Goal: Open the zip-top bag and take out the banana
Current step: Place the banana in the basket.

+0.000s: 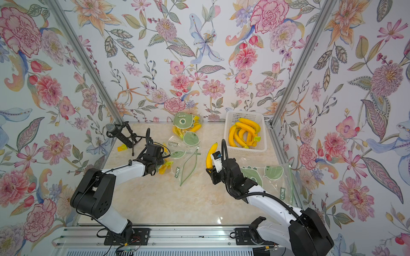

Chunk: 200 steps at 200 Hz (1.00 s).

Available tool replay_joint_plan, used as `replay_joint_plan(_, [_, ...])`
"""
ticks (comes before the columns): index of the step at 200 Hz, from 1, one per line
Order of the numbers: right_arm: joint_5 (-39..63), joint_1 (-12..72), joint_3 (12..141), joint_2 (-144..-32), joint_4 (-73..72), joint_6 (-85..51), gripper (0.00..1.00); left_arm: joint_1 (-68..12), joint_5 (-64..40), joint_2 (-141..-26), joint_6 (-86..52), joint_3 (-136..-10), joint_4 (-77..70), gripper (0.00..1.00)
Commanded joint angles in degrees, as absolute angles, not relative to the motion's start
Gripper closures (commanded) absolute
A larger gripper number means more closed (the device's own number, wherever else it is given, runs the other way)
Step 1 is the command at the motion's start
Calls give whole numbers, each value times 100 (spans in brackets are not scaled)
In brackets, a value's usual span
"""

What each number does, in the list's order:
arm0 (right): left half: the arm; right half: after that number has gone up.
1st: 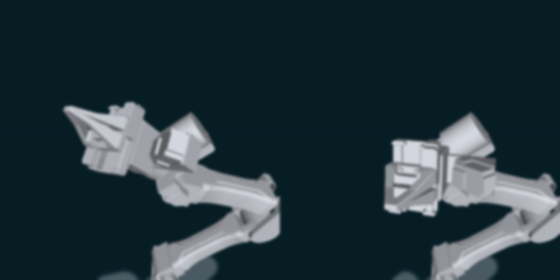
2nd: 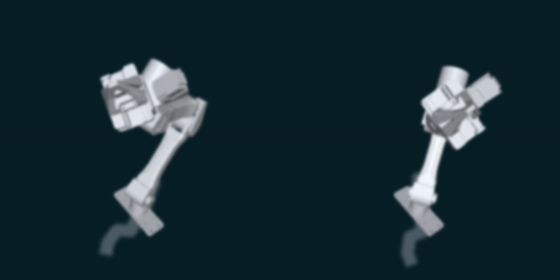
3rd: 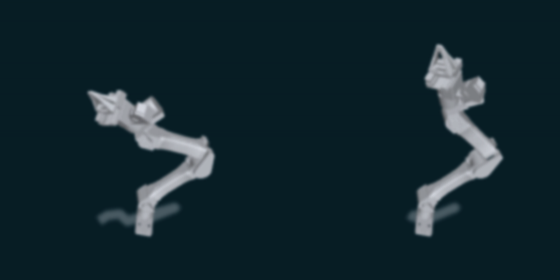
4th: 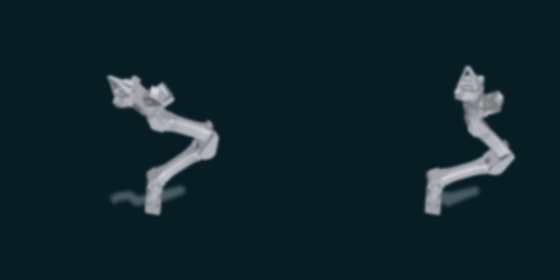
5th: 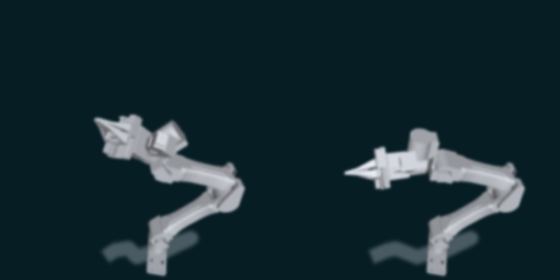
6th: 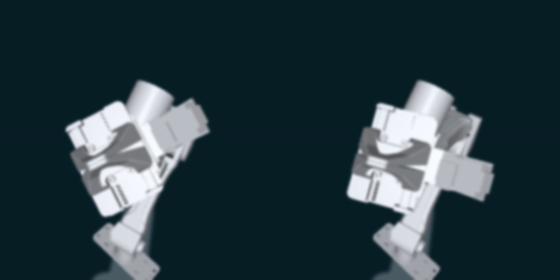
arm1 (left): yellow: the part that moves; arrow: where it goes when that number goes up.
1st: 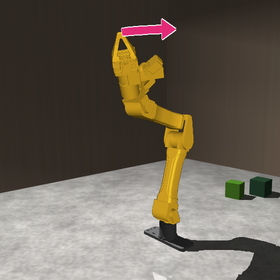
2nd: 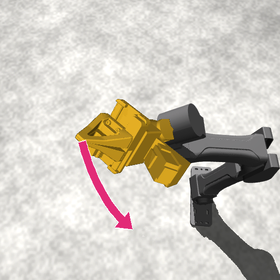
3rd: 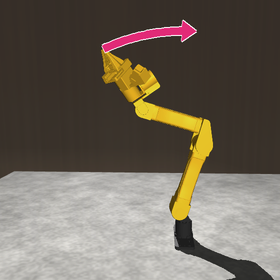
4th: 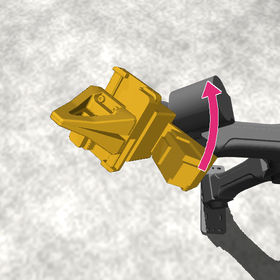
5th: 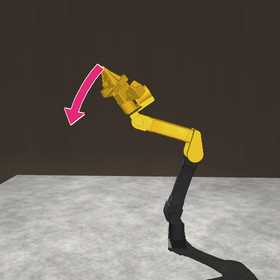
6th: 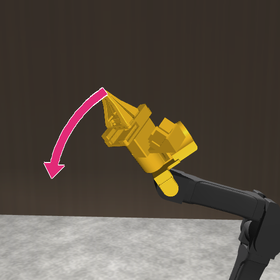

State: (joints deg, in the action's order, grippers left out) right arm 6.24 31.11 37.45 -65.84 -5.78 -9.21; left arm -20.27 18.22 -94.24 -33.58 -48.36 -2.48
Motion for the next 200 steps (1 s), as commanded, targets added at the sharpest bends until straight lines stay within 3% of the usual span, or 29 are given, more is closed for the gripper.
replay_joint_plan(1, [997,2369,4498,-7006,-498,-818,68,-2138,1432,-9480,-3136,-4526,175,55])
replay_joint_plan(40, [1345,1172,6041,-8571,-504,-870,68,-2378,1459,-9450,-2973,-4509,167,56])
replay_joint_plan(83, [1497,467,7692,-10258,-156,-879,68,-2634,1504,-9294,-2923,-4518,167,56])
replay_joint_plan(135, [1479,369,9324,-11916,514,-738,67,-2842,1471,-9133,-2903,-4498,196,55])
replay_joint_plan(200, [1366,420,10499,-13022,1122,-962,60,-3225,1494,-9374,-3015,-4770,345,56])
